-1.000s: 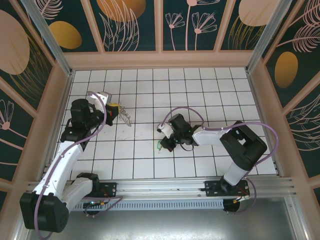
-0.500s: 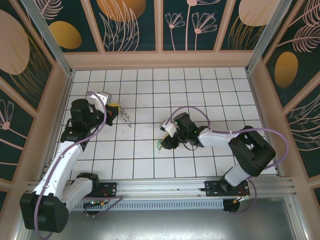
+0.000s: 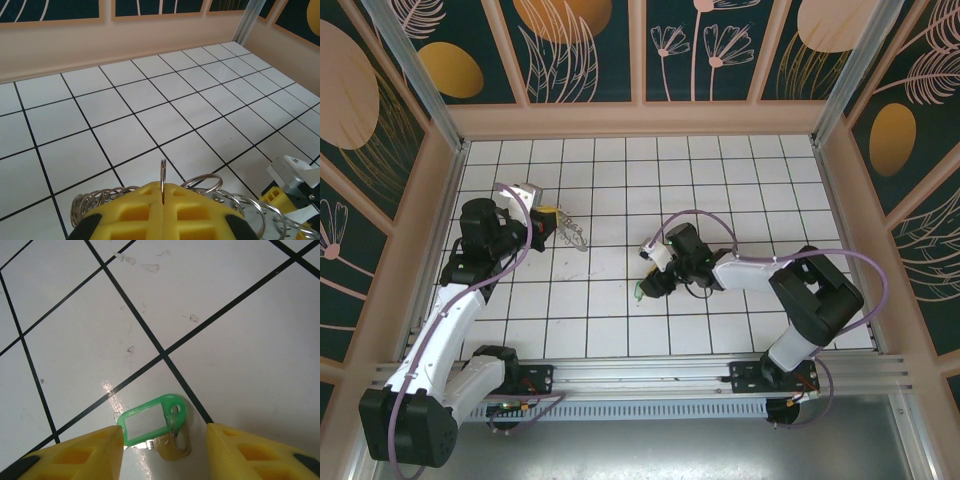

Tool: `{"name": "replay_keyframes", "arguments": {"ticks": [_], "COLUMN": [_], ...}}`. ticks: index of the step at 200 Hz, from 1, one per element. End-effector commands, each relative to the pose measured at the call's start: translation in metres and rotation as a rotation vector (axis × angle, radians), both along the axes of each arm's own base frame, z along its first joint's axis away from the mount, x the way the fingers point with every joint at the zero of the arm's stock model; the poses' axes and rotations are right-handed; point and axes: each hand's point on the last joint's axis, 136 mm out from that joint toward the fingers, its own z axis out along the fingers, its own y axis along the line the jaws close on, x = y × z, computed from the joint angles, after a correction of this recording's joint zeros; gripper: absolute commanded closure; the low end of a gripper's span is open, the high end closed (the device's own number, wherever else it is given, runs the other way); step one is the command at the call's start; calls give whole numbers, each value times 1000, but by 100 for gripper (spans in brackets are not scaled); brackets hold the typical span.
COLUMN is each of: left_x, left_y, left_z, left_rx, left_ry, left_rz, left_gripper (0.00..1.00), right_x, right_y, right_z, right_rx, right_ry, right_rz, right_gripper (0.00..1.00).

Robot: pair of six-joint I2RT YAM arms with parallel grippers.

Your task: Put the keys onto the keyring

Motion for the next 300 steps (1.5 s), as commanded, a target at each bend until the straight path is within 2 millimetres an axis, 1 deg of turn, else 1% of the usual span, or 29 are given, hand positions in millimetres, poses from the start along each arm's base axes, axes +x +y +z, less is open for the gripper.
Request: {"name": "replay_keyframes", "arguments": {"ticks": [1, 27, 66, 83, 145, 199, 217, 250, 286, 300], "left_x": [0, 0, 1, 0, 0, 0, 1, 1, 0, 0], "left_y": [-3, -3, -3, -3, -3, -2, -2, -2, -2, -2], "left_z": [15, 16, 16, 15, 16, 15, 16, 15, 15, 16], "left_rx": [-20, -20, -19, -20, -19, -18, -17, -16, -17, -17], "left_ry": [-55, -58, -56, -53, -56, -55, -55, -55, -52, -55], "left_rz": [-10, -9, -8, -9, -8, -5, -3, -3, -3, -3], "left_gripper": [100, 100, 100, 100, 100, 100, 100, 100, 100, 100], "right_x": [10, 10, 7, 7, 6, 4, 2, 2, 1, 1], "right_y": [2, 4, 6, 6, 9, 10, 10, 11, 11, 11], "right_z": [1, -3, -8, -13, -16, -17, -20, -19, -17, -13], "right_rx": [-18, -23, -26, -34, -29, -23, -27, -20, -22, -15], "right_ry": [-12, -3, 10, 15, 25, 32, 39, 40, 37, 30], "right_rz": [-21, -13, 3, 2, 15, 26, 28, 35, 39, 44], "right_gripper": [59, 65, 67, 71, 83, 91, 94, 100, 100, 100]}}
